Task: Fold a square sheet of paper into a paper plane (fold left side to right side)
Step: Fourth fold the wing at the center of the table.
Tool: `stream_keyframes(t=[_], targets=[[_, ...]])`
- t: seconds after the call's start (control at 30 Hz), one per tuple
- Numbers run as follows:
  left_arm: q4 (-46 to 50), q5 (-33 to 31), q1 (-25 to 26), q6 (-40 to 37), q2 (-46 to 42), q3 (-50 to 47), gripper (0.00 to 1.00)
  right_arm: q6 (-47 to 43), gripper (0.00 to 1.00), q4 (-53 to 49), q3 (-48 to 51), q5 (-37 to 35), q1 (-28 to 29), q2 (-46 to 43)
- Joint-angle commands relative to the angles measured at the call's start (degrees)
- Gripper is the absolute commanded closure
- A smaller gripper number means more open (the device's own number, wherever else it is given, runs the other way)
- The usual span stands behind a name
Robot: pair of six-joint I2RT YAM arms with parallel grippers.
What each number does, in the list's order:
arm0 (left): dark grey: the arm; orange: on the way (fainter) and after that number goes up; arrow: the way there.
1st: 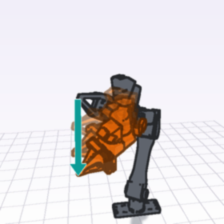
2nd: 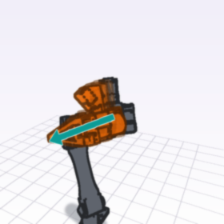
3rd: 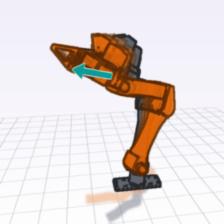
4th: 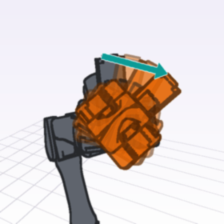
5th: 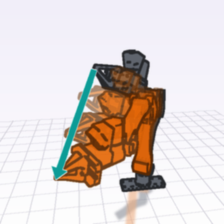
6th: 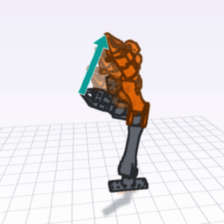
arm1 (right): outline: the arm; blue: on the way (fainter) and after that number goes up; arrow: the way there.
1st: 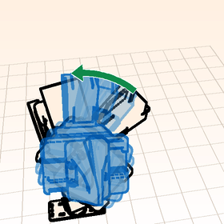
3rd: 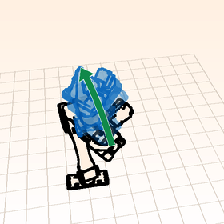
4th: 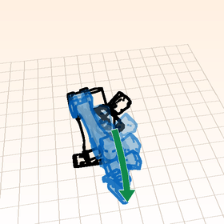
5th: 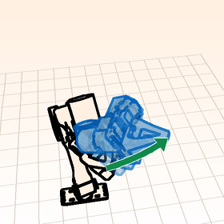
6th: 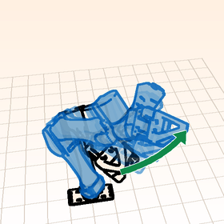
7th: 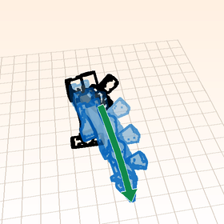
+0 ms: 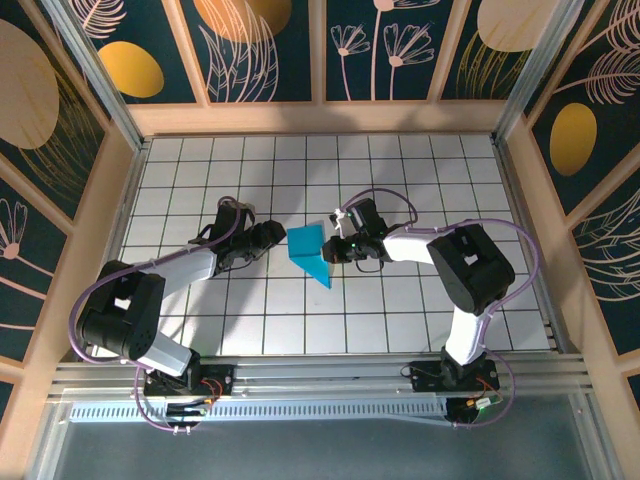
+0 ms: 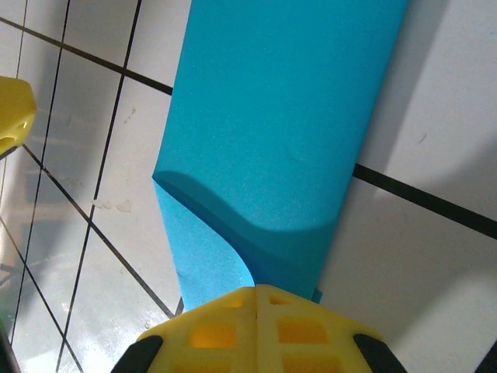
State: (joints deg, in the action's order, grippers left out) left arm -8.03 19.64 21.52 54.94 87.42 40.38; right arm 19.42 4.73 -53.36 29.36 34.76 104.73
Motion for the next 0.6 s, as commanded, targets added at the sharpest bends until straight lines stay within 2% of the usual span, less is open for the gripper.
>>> stream_keyframes(t=[0.0, 0.27, 0.57], targets=[[-3.60, 3.21, -0.51, 1.84, 1.93, 0.03, 0.44, 0.22, 1.00, 0.36, -0.10, -0.45, 0.40, -4.76], [-8.56, 9.75, -0.46, 2.65, 7.62, 1.79, 0.46, 0.83, 1.00, 1.56, 1.66, -0.09, 0.22, -7.76], [-11.31, 13.76, -0.43, 2.90, 14.76, 5.14, 0.50, 1.98, 1.00, 4.18, 3.09, 0.95, -0.34, -9.09]])
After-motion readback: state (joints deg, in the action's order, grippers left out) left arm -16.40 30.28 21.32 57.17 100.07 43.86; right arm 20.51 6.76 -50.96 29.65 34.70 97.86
